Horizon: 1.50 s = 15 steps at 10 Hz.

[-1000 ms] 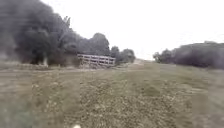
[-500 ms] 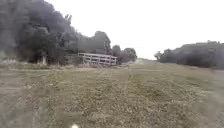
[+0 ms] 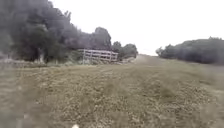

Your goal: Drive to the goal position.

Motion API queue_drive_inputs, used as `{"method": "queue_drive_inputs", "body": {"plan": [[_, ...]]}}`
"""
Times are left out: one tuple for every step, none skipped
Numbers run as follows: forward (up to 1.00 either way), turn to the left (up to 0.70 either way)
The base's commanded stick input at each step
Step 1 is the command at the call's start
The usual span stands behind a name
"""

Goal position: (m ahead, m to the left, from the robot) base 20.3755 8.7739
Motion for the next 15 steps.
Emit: {"method": "queue_drive_inputs", "body": {"plan": [[0.6, -0.04], [0.6, -0.07], [0.6, -0.09], [0.6, -0.09], [0.6, -0.09], [0.6, 0.0], [0.6, 0.0], [0.6, 0.0], [0.6, 0.0], [0.6, 0.0], [0.6, 0.0], [0.6, 0.0], [0.6, -0.05], [0.6, -0.08], [0.6, -0.1]]}}
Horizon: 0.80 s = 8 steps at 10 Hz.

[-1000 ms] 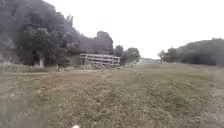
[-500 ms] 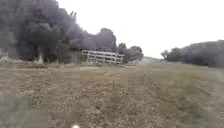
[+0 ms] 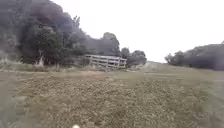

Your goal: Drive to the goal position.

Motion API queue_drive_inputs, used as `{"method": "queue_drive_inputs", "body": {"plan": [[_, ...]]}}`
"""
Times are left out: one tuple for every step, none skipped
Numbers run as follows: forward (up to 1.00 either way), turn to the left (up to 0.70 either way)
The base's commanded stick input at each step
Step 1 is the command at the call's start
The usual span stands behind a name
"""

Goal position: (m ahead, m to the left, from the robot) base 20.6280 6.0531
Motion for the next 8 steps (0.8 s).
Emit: {"method": "queue_drive_inputs", "body": {"plan": [[0.6, -0.1], [0.6, -0.1], [0.6, -0.1], [0.6, -0.1], [0.6, -0.1], [0.6, -0.1], [0.28, -0.15], [0.05, -0.23]]}}
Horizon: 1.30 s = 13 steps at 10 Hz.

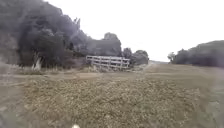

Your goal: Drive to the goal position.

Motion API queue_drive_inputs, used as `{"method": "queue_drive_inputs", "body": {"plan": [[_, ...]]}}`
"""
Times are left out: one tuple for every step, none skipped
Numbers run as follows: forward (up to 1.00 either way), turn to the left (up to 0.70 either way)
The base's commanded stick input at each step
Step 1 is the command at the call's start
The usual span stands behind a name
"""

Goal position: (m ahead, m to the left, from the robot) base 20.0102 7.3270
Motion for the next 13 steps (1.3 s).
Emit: {"method": "queue_drive_inputs", "body": {"plan": [[0.01, -0.37], [0.0, -0.39], [0.0, -0.39], [0.0, -0.39], [0.0, -0.39], [0.0, -0.39], [0.0, -0.39], [0.0, -0.39], [0.0, -0.39], [0.0, -0.39], [0.0, -0.39], [0.0, -0.39], [0.0, -0.39]]}}
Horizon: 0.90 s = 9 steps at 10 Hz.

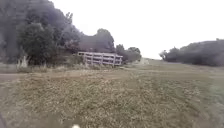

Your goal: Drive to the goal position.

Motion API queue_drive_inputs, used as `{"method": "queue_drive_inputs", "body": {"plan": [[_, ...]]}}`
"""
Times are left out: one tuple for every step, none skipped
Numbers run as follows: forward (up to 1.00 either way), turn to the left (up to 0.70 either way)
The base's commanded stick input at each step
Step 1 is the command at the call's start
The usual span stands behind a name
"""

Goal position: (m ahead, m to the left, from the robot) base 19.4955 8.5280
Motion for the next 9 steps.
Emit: {"method": "queue_drive_inputs", "body": {"plan": [[0.0, -0.39], [0.0, -0.39], [0.0, -0.39], [0.0, -0.39], [0.0, -0.39], [0.0, -0.39], [0.0, -0.39], [0.0, -0.39], [0.0, -0.39]]}}
